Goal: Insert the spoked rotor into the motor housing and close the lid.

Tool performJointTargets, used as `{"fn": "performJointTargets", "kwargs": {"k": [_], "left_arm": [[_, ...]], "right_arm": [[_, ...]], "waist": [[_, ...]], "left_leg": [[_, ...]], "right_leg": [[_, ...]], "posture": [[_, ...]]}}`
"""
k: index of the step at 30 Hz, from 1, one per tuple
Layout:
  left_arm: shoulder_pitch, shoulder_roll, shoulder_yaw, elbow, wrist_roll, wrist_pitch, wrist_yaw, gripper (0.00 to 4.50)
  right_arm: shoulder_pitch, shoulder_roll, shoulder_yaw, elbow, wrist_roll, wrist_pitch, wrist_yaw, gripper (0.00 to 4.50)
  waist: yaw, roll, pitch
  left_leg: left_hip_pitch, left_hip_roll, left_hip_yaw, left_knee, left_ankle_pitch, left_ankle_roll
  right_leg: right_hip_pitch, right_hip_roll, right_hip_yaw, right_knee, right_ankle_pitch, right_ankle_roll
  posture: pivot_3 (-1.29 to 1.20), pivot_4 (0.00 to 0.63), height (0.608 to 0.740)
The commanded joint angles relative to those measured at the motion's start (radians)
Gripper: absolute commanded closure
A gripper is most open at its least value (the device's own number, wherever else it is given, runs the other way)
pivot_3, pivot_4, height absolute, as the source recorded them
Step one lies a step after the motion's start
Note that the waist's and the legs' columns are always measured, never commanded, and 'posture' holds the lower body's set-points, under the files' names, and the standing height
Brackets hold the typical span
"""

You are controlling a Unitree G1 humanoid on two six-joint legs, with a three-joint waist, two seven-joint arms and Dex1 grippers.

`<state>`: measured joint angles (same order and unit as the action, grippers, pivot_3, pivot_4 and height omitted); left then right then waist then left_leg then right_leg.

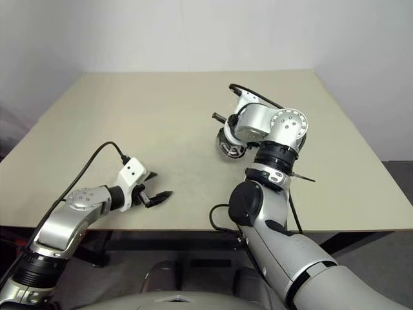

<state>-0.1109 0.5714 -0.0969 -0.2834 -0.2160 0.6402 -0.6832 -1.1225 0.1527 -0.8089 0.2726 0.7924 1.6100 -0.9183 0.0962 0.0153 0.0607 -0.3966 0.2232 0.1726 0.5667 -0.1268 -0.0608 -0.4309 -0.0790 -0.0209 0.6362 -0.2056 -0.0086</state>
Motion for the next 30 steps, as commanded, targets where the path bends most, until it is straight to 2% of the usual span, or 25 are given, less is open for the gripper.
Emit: {"fn": "performJointTargets", "kwargs": {"k": [1, 17, 25, 30], "left_arm": [[-0.021, 0.008, 0.014, -0.023, -0.005, -0.003, 0.004, 0.00], [-0.023, 0.008, 0.018, -0.021, -0.003, -0.007, 0.010, 0.00], [-0.024, 0.008, 0.019, -0.019, -0.004, -0.008, 0.013, 0.00], [-0.028, 0.006, 0.017, -0.013, -0.003, -0.011, 0.014, 0.00]], "right_arm": [[0.066, 0.115, 0.042, -0.005, 0.023, 0.004, 0.021, 4.49], [0.102, 0.091, 0.094, 0.021, -0.096, 0.004, 0.183, 4.49], [0.097, 0.094, 0.122, 0.015, -0.182, 0.004, 0.260, 1.93], [0.040, 0.092, 0.105, 0.029, -0.155, 0.004, 0.280, 1.93]], "waist": [[0.001, 0.000, 0.000], [0.001, 0.000, 0.000], [0.000, 0.000, 0.000], [0.000, 0.000, 0.000]], "left_leg": [[0.000, 0.000, 0.000, 0.000, 0.000, 0.000], [0.000, 0.000, 0.000, 0.002, 0.000, -0.001], [0.000, 0.000, -0.001, 0.003, 0.000, -0.001], [0.000, 0.000, -0.001, 0.004, 0.000, -0.001]], "right_leg": [[0.000, 0.000, 0.000, 0.000, 0.000, 0.000], [0.000, 0.000, 0.000, 0.002, 0.000, 0.000], [0.000, 0.000, 0.000, 0.003, 0.000, 0.000], [0.000, 0.000, 0.000, 0.003, 0.000, 0.000]], "posture": [[0.00, 0.000, 0.740], [0.00, 0.000, 0.740], [0.00, 0.000, 0.740], [0.00, 0.000, 0.740]]}}
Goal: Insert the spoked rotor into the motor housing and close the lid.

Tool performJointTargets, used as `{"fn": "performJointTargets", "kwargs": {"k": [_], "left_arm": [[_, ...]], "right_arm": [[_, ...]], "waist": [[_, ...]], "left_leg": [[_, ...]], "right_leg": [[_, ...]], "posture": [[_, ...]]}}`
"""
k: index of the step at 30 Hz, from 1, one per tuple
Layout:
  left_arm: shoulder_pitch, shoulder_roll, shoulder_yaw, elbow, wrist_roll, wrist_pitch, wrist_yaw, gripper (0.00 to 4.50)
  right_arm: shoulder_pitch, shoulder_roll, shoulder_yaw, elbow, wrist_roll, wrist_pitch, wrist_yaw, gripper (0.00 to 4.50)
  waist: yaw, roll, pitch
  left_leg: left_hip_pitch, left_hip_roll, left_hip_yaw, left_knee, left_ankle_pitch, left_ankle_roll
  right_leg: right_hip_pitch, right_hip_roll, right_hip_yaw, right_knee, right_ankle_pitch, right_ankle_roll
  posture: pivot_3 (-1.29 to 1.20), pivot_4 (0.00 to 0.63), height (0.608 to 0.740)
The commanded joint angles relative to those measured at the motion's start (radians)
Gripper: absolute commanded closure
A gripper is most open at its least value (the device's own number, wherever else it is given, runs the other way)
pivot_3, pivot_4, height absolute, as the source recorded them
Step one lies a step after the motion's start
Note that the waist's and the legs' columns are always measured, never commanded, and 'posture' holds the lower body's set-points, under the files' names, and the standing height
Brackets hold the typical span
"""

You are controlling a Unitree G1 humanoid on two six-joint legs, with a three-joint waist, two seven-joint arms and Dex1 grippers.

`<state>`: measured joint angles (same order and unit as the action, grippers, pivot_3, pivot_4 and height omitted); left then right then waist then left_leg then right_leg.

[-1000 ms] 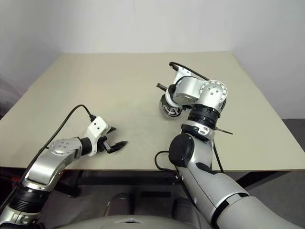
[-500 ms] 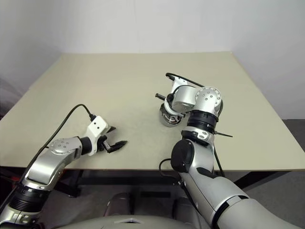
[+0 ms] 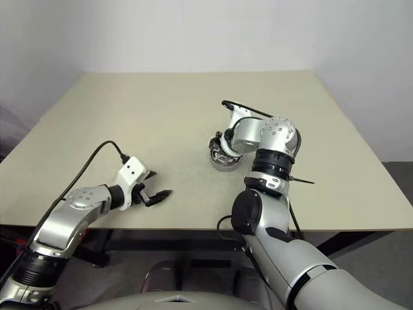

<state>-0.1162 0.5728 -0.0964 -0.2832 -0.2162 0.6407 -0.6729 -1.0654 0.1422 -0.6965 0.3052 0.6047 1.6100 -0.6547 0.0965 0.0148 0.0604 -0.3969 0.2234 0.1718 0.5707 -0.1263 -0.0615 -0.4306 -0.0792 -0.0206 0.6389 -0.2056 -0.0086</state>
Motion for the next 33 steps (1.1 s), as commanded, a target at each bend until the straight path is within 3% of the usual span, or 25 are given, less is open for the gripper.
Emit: {"fn": "performJointTargets", "kwargs": {"k": [1, 5, 8, 10, 14, 17, 23, 30, 33], "left_arm": [[-0.024, 0.004, 0.016, -0.011, -0.003, -0.013, 0.003, 0.00], [-0.039, 0.000, 0.011, 0.004, -0.001, -0.018, 0.001, 0.00], [-0.058, -0.005, 0.005, 0.026, 0.001, -0.029, -0.004, 0.00], [-0.072, -0.008, -0.001, 0.041, 0.004, -0.037, -0.008, 0.00], [-0.112, -0.011, -0.016, 0.086, 0.008, -0.060, -0.023, 0.00], [-0.142, -0.015, -0.027, 0.121, 0.014, -0.078, -0.036, 0.00], [-0.178, -0.026, -0.041, 0.167, 0.026, -0.104, -0.057, 0.00], [-0.181, -0.034, -0.046, 0.174, 0.030, -0.112, -0.058, 0.00], [-0.178, -0.036, -0.045, 0.170, 0.030, -0.110, -0.057, 0.00]], "right_arm": [[-0.036, 0.098, -0.013, 0.006, 0.046, 0.004, 0.020, 1.93], [-0.113, 0.035, -0.006, 0.062, 0.096, 0.004, 0.088, 1.93], [-0.119, -0.125, 0.212, 0.050, 0.221, 0.004, 0.420, 1.93], [-0.062, -0.279, 0.446, -0.084, 0.243, -0.053, 0.720, 1.93], [0.057, -0.687, 0.950, -0.250, -0.022, -0.636, 1.461, 1.93], [0.073, -0.856, 1.140, -0.146, -0.279, -1.089, 1.768, 1.93], [0.042, -0.881, 1.239, 0.097, -0.530, -1.558, 1.990, 1.93], [0.002, -0.792, 1.319, 0.297, -0.767, -1.910, 2.025, 1.93], [-0.010, -0.741, 1.329, 0.379, -0.823, -1.979, 2.028, 1.93]], "waist": [[0.000, 0.000, 0.000], [-0.001, 0.000, 0.000], [0.000, 0.000, 0.000], [0.012, 0.000, 0.000], [0.048, -0.001, -0.001], [0.053, -0.002, 0.000], [0.035, -0.003, -0.001], [0.017, -0.003, -0.001], [0.003, -0.003, -0.001]], "left_leg": [[0.000, 0.000, 0.000, 0.000, 0.000, 0.000], [0.000, 0.000, 0.000, 0.001, 0.000, 0.000], [0.001, 0.000, -0.001, 0.001, 0.000, 0.000], [0.001, 0.000, -0.002, 0.002, -0.001, 0.002], [0.005, 0.000, -0.004, 0.006, -0.007, 0.011], [0.010, 0.000, -0.004, 0.006, -0.009, 0.016], [0.011, 0.000, -0.003, 0.009, -0.010, 0.017], [0.010, 0.000, -0.003, 0.011, -0.014, 0.024], [0.010, 0.001, -0.003, 0.011, -0.015, 0.025]], "right_leg": [[0.000, 0.000, 0.000, 0.000, 0.000, 0.000], [0.000, 0.000, 0.000, 0.001, 0.000, 0.000], [0.000, 0.000, 0.000, 0.001, 0.000, 0.000], [0.003, 0.000, -0.001, 0.001, 0.000, 0.000], [0.017, -0.002, -0.004, -0.006, 0.000, 0.000], [0.025, -0.003, -0.005, -0.014, -0.001, 0.000], [0.025, -0.003, -0.004, -0.014, 0.000, -0.001], [0.025, -0.002, -0.005, -0.013, 0.005, -0.009], [0.025, -0.002, -0.005, -0.013, 0.005, -0.009]], "posture": [[0.00, 0.000, 0.740], [0.00, 0.000, 0.740], [0.00, 0.000, 0.740], [0.00, 0.000, 0.740], [0.00, 0.000, 0.740], [0.00, 0.000, 0.740], [0.00, 0.000, 0.740], [0.00, 0.000, 0.740], [0.00, 0.000, 0.740]]}}
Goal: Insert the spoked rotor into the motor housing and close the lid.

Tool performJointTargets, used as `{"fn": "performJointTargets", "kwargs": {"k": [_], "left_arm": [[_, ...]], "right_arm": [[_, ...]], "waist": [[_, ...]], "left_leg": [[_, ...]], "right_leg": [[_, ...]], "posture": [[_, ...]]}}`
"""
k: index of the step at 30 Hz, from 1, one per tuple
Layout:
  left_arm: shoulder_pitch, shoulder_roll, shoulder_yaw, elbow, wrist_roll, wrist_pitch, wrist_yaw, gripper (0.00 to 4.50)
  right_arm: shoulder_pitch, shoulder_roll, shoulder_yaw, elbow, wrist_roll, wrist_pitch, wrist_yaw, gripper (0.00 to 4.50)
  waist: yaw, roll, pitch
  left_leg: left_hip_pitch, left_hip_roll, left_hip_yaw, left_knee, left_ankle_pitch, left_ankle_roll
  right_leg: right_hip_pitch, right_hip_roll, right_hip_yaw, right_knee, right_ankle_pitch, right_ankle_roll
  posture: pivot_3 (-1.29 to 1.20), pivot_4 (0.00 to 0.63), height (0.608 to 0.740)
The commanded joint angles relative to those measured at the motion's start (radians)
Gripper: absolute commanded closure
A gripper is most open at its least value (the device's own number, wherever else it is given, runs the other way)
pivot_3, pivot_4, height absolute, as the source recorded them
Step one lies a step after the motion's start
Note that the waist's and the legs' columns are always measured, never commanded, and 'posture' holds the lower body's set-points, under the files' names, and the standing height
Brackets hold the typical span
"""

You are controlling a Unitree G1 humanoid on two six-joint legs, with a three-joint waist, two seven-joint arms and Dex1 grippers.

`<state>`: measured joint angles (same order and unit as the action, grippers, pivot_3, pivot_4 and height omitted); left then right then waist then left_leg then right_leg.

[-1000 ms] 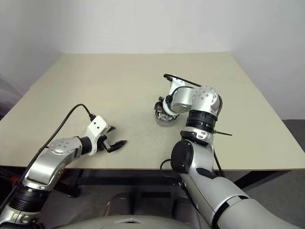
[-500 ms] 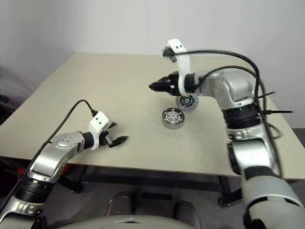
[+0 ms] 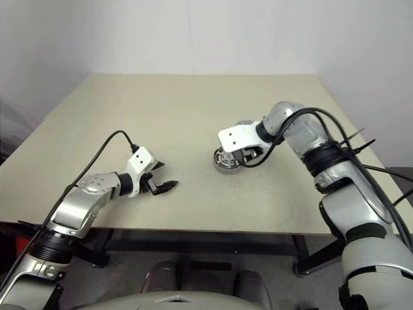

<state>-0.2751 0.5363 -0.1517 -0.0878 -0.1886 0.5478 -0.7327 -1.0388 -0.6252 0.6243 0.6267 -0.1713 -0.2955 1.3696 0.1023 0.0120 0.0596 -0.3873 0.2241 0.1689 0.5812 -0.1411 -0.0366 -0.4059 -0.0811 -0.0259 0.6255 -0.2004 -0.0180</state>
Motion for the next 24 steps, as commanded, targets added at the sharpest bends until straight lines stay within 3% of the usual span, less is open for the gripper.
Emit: {"fn": "performJointTargets", "kwargs": {"k": [1, 5, 12, 24], "left_arm": [[-0.020, 0.000, 0.011, -0.024, 0.003, -0.017, 0.003, 0.00], [-0.010, 0.002, 0.018, -0.040, 0.001, -0.011, 0.008, 0.00], [0.005, 0.008, 0.023, -0.055, 0.000, -0.007, 0.013, 0.00], [-0.001, 0.009, 0.024, -0.054, 0.001, -0.008, 0.020, 0.00]], "right_arm": [[-0.041, 0.039, 0.008, 0.084, -0.061, -0.089, 0.004, 1.93], [-0.056, 0.069, 0.048, 0.201, -0.173, -0.207, -0.035, 1.93], [-0.110, 0.084, 0.025, 0.304, -0.222, -0.286, -0.038, 1.93], [-0.065, 0.090, 0.018, 0.249, -0.229, -0.291, 0.010, 1.93]], "waist": [[-0.004, 0.000, 0.000], [-0.005, 0.000, 0.000], [-0.010, 0.000, 0.000], [-0.010, 0.000, 0.000]], "left_leg": [[0.000, 0.000, 0.000, 0.000, 0.000, 0.000], [-0.003, 0.000, 0.000, 0.002, -0.001, 0.002], [-0.001, 0.000, 0.000, 0.003, -0.002, 0.003], [-0.002, 0.001, 0.000, 0.003, -0.002, 0.003]], "right_leg": [[0.000, 0.000, 0.000, 0.000, 0.000, 0.000], [0.000, 0.000, 0.000, -0.001, 0.001, -0.001], [0.000, 0.000, 0.000, 0.000, 0.001, -0.001], [0.000, 0.000, 0.000, 0.000, 0.001, -0.002]], "posture": [[0.00, 0.000, 0.740], [0.00, 0.000, 0.740], [0.00, 0.000, 0.740], [0.00, 0.000, 0.740]]}}
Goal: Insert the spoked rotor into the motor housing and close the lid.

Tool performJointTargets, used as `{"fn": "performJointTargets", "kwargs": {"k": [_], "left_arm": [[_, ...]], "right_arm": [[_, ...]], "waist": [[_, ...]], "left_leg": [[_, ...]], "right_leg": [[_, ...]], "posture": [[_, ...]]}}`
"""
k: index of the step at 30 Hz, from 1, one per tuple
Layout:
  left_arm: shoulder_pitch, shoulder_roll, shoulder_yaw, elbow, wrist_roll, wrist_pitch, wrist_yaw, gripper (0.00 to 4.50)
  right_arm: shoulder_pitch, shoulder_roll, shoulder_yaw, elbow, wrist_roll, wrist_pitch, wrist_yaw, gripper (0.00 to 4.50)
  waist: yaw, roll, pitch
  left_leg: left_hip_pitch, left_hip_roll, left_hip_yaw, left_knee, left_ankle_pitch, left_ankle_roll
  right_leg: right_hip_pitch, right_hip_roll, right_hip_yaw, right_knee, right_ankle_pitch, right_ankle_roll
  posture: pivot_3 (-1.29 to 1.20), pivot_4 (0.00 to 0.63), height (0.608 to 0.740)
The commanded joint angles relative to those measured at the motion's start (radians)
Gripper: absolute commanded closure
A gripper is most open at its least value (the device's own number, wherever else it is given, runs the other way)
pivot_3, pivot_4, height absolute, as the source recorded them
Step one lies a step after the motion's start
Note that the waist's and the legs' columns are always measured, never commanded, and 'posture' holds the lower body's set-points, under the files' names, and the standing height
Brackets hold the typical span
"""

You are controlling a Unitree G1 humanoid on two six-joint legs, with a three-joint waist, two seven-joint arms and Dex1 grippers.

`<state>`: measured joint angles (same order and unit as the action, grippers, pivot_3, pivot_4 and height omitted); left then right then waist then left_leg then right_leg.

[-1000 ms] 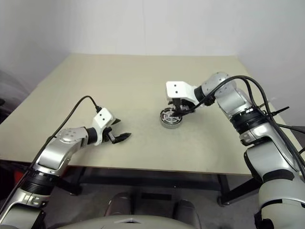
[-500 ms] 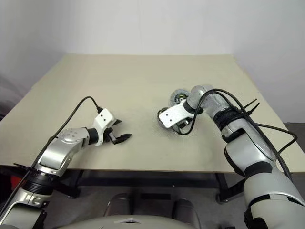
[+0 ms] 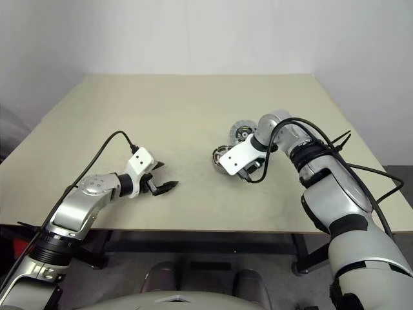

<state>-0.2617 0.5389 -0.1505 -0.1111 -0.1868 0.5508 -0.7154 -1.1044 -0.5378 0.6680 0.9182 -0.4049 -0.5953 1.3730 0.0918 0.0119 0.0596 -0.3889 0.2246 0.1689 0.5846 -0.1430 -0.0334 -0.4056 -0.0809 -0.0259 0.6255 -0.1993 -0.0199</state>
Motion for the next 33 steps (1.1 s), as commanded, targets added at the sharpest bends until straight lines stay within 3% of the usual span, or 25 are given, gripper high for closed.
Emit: {"fn": "performJointTargets", "kwargs": {"k": [1, 13, 16, 21, 22, 30, 33], "left_arm": [[-0.014, 0.007, 0.023, -0.031, -0.001, -0.011, 0.003, 0.00], [-0.011, 0.008, 0.025, -0.033, 0.000, -0.010, 0.007, 0.00], [-0.012, 0.007, 0.025, -0.032, 0.001, -0.011, 0.008, 0.00], [-0.014, 0.005, 0.025, -0.030, 0.001, -0.014, 0.008, 0.00], [-0.015, 0.004, 0.025, -0.030, 0.002, -0.014, 0.009, 0.00], [-0.017, -0.002, 0.022, -0.029, 0.002, -0.014, 0.013, 0.00], [-0.017, -0.005, 0.021, -0.029, 0.003, -0.013, 0.015, 0.00]], "right_arm": [[0.006, 0.004, -0.025, -0.050, 0.002, 0.012, 0.006, 1.93], [0.001, 0.011, -0.018, 0.024, -0.043, 0.002, -0.059, 1.93], [-0.003, 0.014, -0.020, 0.033, -0.041, -0.002, -0.060, 2.53], [-0.008, 0.029, -0.034, 0.040, -0.046, 0.007, -0.068, 4.29], [-0.008, 0.030, -0.036, 0.041, -0.050, 0.006, -0.070, 4.47], [-0.003, 0.030, -0.053, 0.022, -0.042, 0.006, -0.069, 4.47], [0.011, 0.040, -0.099, -0.023, 0.025, 0.097, -0.021, 4.47]], "waist": [[0.000, 0.000, 0.000], [-0.002, 0.000, 0.000], [-0.002, 0.000, 0.000], [-0.001, 0.000, 0.000], [-0.002, -0.001, 0.000], [-0.014, -0.001, 0.000], [-0.014, -0.001, 0.000]], "left_leg": [[0.000, 0.000, 0.000, 0.000, 0.000, 0.000], [0.005, 0.000, 0.000, 0.002, 0.000, 0.000], [0.004, 0.000, 0.000, 0.004, 0.000, 0.000], [0.004, 0.000, -0.001, 0.008, -0.001, 0.001], [0.004, 0.000, -0.001, 0.008, -0.001, 0.001], [0.004, 0.001, -0.001, 0.009, -0.002, 0.003], [0.003, 0.001, -0.001, 0.009, -0.002, 0.003]], "right_leg": [[0.000, 0.000, 0.000, 0.000, 0.000, 0.000], [0.003, 0.000, 0.000, 0.000, -0.003, 0.004], [0.004, 0.000, 0.000, 0.000, -0.003, 0.006], [0.005, 0.000, 0.000, 0.001, -0.003, 0.006], [0.005, 0.000, 0.001, 0.001, -0.003, 0.006], [0.005, 0.000, 0.000, 0.001, -0.001, 0.002], [0.005, 0.000, 0.000, 0.001, -0.001, 0.002]], "posture": [[0.00, 0.000, 0.740], [0.00, 0.000, 0.740], [0.00, 0.000, 0.740], [0.00, 0.000, 0.740], [0.00, 0.000, 0.740], [0.00, 0.000, 0.740], [0.00, 0.000, 0.740]]}}
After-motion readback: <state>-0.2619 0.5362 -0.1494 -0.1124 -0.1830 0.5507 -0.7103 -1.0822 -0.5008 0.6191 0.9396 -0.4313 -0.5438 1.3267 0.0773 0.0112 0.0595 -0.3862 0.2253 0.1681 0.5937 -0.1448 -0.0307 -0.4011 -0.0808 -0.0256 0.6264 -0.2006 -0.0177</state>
